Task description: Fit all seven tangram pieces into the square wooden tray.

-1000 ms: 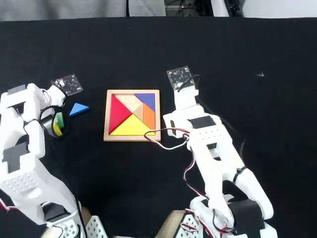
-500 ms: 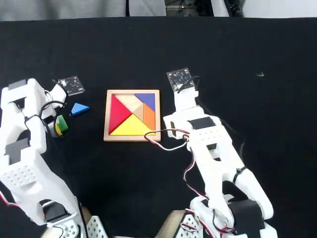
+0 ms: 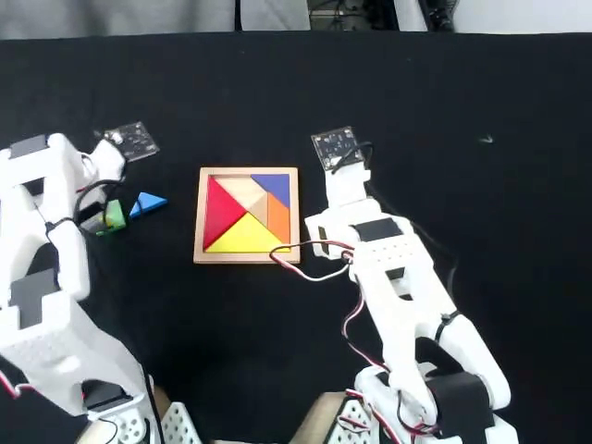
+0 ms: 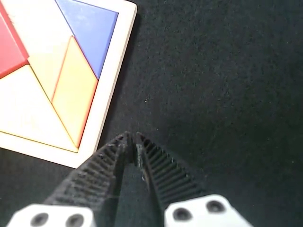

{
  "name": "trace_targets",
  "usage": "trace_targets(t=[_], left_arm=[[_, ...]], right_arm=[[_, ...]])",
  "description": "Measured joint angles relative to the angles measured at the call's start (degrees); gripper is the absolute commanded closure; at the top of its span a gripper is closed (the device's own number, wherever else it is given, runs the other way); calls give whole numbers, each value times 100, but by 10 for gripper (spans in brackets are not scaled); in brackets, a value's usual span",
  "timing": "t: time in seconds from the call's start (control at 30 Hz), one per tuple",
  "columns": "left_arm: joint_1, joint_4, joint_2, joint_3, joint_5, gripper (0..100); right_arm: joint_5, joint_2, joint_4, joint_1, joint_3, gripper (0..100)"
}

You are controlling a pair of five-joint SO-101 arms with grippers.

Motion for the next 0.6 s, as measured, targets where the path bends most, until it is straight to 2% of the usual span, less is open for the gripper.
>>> trace_targets(t=[0.23, 0.33, 0.47, 0.6], left_arm=[[967, 747, -1231, -9, 2101, 884], [976, 510, -1292, -9, 1758, 854], [431, -246, -1046, 211, 352, 734], [-53, -1055, -308, 440, -343, 695]], right_arm=[[0, 0, 0, 0, 0, 984], [0, 0, 0, 0, 0, 983], [0, 0, 0, 0, 0, 983], [0, 0, 0, 0, 0, 983]])
